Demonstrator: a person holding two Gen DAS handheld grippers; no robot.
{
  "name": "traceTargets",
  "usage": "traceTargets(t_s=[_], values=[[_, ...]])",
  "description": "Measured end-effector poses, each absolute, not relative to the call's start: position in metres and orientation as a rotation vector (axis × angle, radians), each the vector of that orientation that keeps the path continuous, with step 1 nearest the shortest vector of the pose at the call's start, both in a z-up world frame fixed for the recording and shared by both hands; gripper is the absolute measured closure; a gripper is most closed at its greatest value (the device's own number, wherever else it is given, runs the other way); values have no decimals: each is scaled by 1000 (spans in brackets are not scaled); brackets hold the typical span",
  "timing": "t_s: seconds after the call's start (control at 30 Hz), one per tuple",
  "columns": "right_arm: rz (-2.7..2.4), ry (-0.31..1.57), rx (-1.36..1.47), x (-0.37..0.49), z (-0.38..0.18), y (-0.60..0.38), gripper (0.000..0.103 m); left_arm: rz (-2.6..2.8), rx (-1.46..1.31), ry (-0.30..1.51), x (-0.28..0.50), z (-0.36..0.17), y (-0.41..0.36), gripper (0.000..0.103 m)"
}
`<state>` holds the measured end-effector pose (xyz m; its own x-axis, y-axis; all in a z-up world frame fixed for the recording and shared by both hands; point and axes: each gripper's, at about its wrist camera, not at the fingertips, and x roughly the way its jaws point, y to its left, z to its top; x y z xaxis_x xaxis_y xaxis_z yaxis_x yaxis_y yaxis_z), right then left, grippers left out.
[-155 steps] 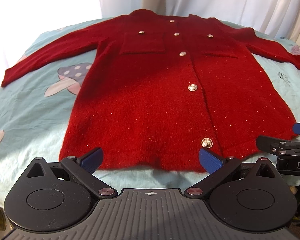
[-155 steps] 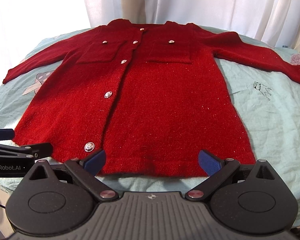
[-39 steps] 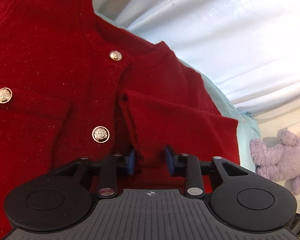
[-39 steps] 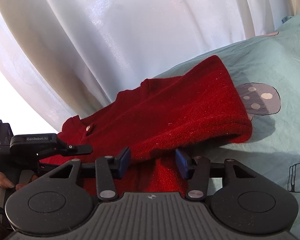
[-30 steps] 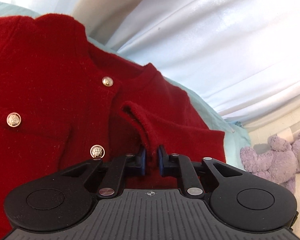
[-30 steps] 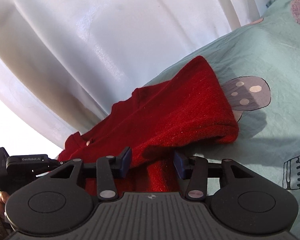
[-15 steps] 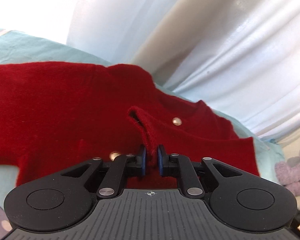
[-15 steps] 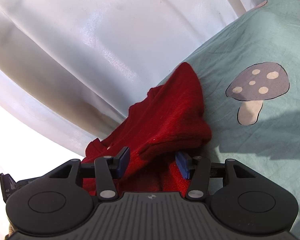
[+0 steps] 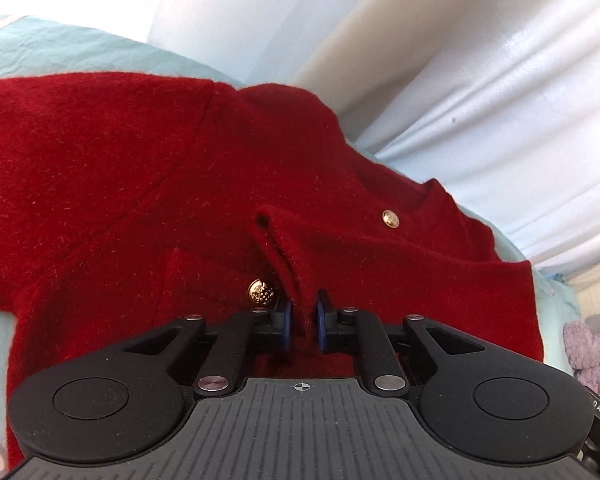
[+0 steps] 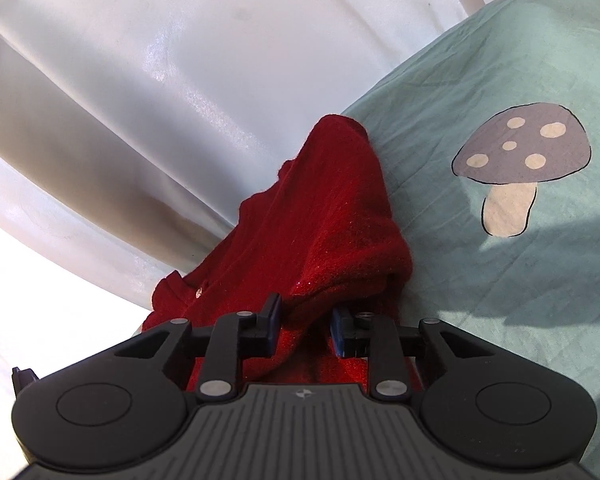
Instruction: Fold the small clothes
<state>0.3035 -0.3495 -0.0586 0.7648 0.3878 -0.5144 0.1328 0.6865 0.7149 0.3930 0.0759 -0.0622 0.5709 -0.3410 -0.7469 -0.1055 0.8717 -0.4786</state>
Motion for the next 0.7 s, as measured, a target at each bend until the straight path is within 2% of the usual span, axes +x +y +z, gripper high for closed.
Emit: traceTargets(t_s=[0.07, 0.13, 0.23, 0.3, 0.57, 0.6, 0.63, 0.67, 0.7], values=[[151, 694, 851, 304, -59, -352, 71, -149, -527, 930, 389, -54, 80, 90], [147, 691, 874, 304, -59, -355, 64, -141, -520, 898, 382, -41, 86, 90], [161, 692, 849, 305, -54, -351, 63, -105, -475, 852, 376, -26, 95, 90], [170, 691, 819, 306, -51, -345, 59, -74, -464, 843, 373, -24, 104, 90], [141, 705, 831, 312, -56, -342, 59, -28, -412, 899, 372, -43, 107, 90], [138, 701, 829, 313, -56, -343, 61, -24, -416, 905, 373, -45, 107, 90], [132, 699, 819, 313, -55, -343, 75, -21, -421, 911, 374, -47, 107, 90], [125, 699, 795, 314, -54, -342, 83, -22, -425, 912, 373, -47, 106, 90], [111, 693, 760, 314, -51, -341, 87, -34, -430, 904, 372, -46, 106, 90]])
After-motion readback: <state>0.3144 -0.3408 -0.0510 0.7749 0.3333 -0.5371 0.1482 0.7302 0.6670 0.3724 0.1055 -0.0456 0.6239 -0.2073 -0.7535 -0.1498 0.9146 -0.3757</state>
